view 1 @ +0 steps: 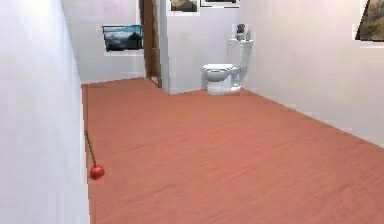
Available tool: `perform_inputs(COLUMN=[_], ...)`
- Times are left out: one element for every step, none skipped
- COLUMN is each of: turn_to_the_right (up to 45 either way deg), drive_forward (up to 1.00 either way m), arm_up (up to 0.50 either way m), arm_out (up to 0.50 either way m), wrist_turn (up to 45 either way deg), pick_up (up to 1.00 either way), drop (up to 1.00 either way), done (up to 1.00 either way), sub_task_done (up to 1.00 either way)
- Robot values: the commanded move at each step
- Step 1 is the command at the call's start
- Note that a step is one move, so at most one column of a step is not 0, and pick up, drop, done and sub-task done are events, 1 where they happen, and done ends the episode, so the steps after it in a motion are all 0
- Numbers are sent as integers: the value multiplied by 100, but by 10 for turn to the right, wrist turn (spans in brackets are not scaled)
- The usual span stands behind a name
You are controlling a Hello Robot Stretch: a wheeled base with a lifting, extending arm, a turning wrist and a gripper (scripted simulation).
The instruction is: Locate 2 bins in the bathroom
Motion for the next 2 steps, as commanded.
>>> perform_inputs(turn_to_the_right=[-120,0], drive_forward=[0,100], arm_up=[0,0], arm_out=[0,0], wrist_turn=[0,0], pick_up=[0,0], drop=[0,0], done=[0,0], sub_task_done=[0,0])
